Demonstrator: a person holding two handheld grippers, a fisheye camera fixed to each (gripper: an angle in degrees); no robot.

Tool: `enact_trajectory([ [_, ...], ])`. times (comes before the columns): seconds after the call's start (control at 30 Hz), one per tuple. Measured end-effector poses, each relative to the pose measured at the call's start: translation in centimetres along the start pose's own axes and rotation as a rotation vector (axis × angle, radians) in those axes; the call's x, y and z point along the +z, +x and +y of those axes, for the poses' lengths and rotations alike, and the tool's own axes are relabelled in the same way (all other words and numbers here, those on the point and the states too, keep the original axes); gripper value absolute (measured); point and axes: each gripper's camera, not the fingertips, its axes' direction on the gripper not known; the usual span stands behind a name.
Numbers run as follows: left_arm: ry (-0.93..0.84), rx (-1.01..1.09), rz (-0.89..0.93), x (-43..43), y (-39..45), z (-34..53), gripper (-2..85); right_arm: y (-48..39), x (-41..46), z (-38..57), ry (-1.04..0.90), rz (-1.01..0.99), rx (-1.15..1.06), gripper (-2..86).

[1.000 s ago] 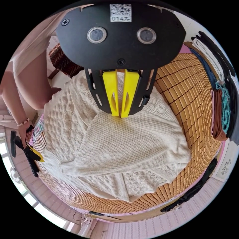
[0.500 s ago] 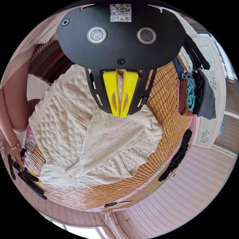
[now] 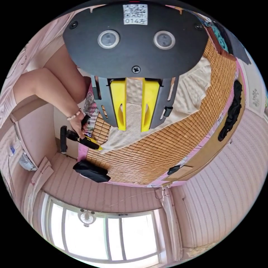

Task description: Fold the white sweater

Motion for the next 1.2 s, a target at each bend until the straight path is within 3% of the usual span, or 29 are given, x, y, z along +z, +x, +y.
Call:
enact_trajectory([
  [0.17, -0.092, 0.210, 0.194, 10.9, 7.4, -9.9, 6.2, 1.6, 0.4, -0.9, 0.016, 0.025, -0.008, 17.4],
  [0.37, -0.267, 0.455, 0.057, 22.8, 15.0, -15.1, 7.3, 1.6, 1.3, -1.7, -0.001, 0.117, -0.081, 17.1],
  [0.57, -0.344, 0.496, 0.026, 29.7, 18.9, -17.3, 8.5, 2.4, 2.5, -2.7, 0.005, 0.139, -0.101, 15.0],
  [0.87, -0.356, 0.491, 0.060, 33.9, 21.5, -17.4, 3.2, 2.5, 3.8, -3.5, 0.011, 0.215, -0.094, 12.0],
  [1.07, -0.358, 0.574, -0.072, 35.1, 24.9, -17.3, -0.8, 3.4, 5.2, -4.5, -0.091, 0.153, -0.078, 6.4],
  [1.2, -0.349, 0.601, -0.061, 35.6, 25.3, -17.5, -1.0, 3.3, 5.4, -5.0, -0.093, 0.172, -0.087, 5.4],
])
